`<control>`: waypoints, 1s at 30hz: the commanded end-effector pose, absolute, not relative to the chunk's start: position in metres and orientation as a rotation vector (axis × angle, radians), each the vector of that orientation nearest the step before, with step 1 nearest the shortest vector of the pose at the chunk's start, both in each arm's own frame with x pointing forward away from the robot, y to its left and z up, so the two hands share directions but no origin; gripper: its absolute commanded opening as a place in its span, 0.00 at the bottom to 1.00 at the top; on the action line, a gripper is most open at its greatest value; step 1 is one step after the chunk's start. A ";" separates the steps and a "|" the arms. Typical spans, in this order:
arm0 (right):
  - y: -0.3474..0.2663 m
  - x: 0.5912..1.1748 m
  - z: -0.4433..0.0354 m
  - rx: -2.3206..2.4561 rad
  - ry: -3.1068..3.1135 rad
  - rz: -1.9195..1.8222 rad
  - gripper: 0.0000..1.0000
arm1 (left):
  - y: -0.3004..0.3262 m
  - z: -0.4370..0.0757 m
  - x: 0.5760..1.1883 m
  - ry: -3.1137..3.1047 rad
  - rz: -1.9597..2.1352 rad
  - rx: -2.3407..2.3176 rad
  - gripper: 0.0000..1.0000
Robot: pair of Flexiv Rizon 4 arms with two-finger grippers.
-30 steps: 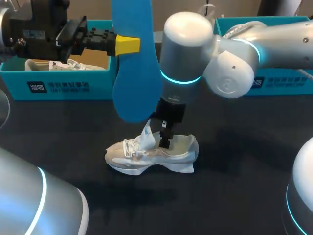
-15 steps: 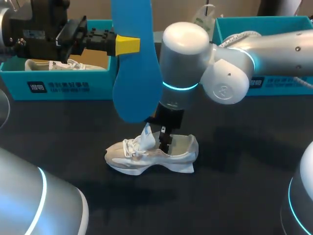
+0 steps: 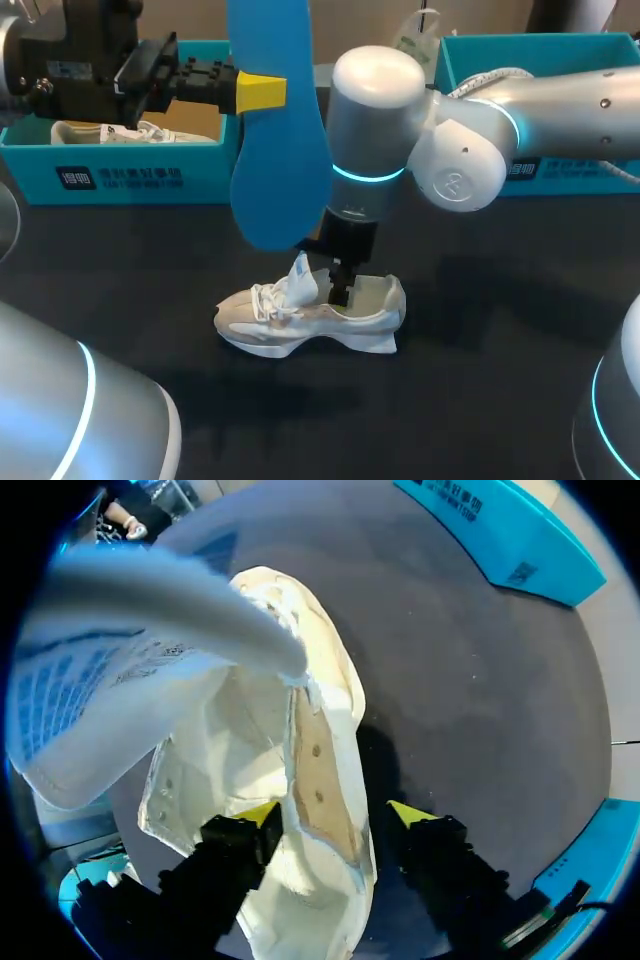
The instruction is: Take the shoe out of the shoebox, open the shoe tongue, remove and reinsert the insole, then place the shoe into the shoebox
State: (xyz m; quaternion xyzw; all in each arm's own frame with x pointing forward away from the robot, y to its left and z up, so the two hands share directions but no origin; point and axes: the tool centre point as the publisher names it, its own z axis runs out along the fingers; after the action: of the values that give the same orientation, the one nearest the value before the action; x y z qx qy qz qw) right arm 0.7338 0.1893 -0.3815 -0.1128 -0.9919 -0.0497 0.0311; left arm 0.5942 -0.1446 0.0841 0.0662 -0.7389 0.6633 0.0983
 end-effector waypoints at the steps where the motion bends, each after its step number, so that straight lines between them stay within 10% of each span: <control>1: 0.190 0.735 -0.383 -0.340 -3.051 -0.149 0.45 | -0.146 0.084 0.596 -2.187 1.960 0.193 0.00; 4: 0.192 0.735 -0.385 -0.325 -3.041 -0.148 0.34 | -0.146 0.084 0.596 -2.187 1.960 0.193 0.00; 5: 0.193 0.735 -0.385 -0.317 -3.036 -0.147 0.03 | -0.146 0.084 0.596 -2.187 1.960 0.193 0.00; 6: 0.193 0.735 -0.385 -0.315 -3.036 -0.148 0.00 | -0.146 0.084 0.596 -2.187 1.960 0.193 0.00; 30: 0.204 0.701 -0.332 -0.761 -3.027 -0.234 0.00 | -0.146 0.084 0.596 -2.187 1.960 0.193 0.00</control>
State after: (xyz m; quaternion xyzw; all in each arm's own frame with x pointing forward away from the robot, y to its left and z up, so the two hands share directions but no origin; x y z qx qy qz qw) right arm 0.7117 0.2101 -0.3443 -0.2311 -0.9701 -0.0675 0.0296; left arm 0.5942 -0.1446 0.0841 0.0662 -0.7389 0.6633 0.0983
